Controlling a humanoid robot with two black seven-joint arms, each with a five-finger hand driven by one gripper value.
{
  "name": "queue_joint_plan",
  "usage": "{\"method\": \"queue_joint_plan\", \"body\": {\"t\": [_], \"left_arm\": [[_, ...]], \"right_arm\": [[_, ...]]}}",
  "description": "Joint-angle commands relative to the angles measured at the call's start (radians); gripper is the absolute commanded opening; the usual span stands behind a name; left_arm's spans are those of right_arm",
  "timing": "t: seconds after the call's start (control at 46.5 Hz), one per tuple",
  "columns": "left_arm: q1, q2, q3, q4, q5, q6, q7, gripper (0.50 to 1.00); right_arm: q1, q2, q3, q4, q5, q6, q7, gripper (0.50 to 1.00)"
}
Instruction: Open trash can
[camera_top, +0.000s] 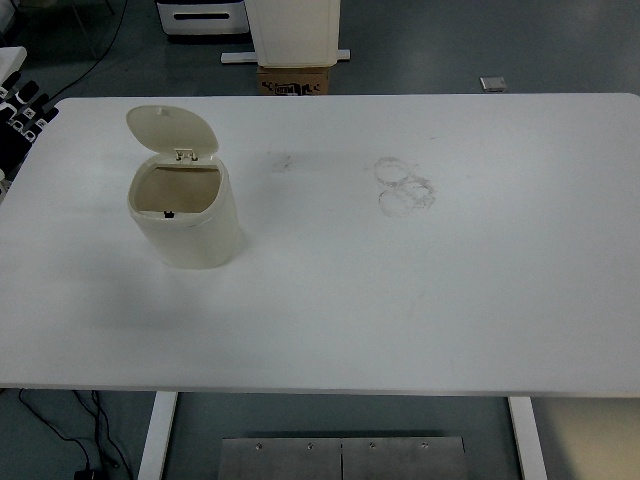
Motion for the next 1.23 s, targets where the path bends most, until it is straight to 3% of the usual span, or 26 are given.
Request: {"method": "queue_joint_plan", "body": {"t": [0.0,0.301,1.205], "left_arm": [[0.000,-0.035,-0.002,0.001,-0.001,0.000,-0.003,1.000],[0.003,-0.109,-0.002,0.001,0.000,0.000,-0.006,1.000],[0.003,-0.095,-0.002,0.002,0.003,0.000,-0.006,1.000]], "right_arm": [[0.000,0.000,0.000,0.000,0.000,0.000,0.000,0.991],[0.000,0.000,0.000,0.000,0.000,0.000,0.000,0.991],[0.000,0.000,0.000,0.003,-0.003,0.005,0.008,0.991]]}}
